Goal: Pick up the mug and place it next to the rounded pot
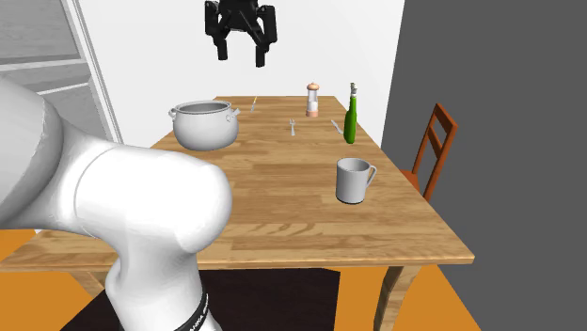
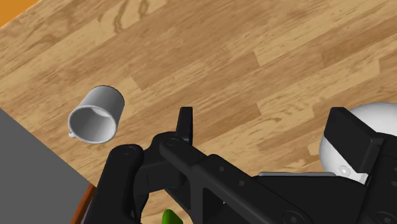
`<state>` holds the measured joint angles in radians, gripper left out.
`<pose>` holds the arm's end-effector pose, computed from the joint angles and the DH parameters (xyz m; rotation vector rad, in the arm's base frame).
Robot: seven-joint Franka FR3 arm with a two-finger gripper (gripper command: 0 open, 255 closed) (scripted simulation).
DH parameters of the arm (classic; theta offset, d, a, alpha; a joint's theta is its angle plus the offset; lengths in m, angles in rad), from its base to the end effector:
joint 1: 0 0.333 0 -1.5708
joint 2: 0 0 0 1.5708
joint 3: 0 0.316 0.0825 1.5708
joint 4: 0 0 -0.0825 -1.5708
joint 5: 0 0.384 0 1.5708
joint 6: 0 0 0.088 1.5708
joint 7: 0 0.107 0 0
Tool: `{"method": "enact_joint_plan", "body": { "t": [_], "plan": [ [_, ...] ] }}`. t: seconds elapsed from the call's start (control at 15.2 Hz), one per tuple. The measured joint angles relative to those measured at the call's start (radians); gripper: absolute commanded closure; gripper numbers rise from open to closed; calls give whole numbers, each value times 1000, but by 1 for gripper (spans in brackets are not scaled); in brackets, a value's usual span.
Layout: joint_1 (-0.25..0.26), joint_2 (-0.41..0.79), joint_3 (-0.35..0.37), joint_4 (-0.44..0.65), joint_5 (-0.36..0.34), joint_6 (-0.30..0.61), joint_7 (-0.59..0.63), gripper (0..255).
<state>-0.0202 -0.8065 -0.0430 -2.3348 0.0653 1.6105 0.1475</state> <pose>0.3053 -0.0171 0.6107 -3.0242 0.3014 -0.1170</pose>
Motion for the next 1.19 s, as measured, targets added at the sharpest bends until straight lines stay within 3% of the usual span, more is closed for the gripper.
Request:
{"method": "enact_joint_plan", "body": {
  "t": [0.26, 0.59, 1.19],
  "plan": [
    [-11, 39, -17, -18, -22, 46, -21, 0],
    [-37, 137, -58, -84, -69, 188, -66, 0],
    [-86, 375, -137, -97, -145, 410, -141, 0]
  ]
}}
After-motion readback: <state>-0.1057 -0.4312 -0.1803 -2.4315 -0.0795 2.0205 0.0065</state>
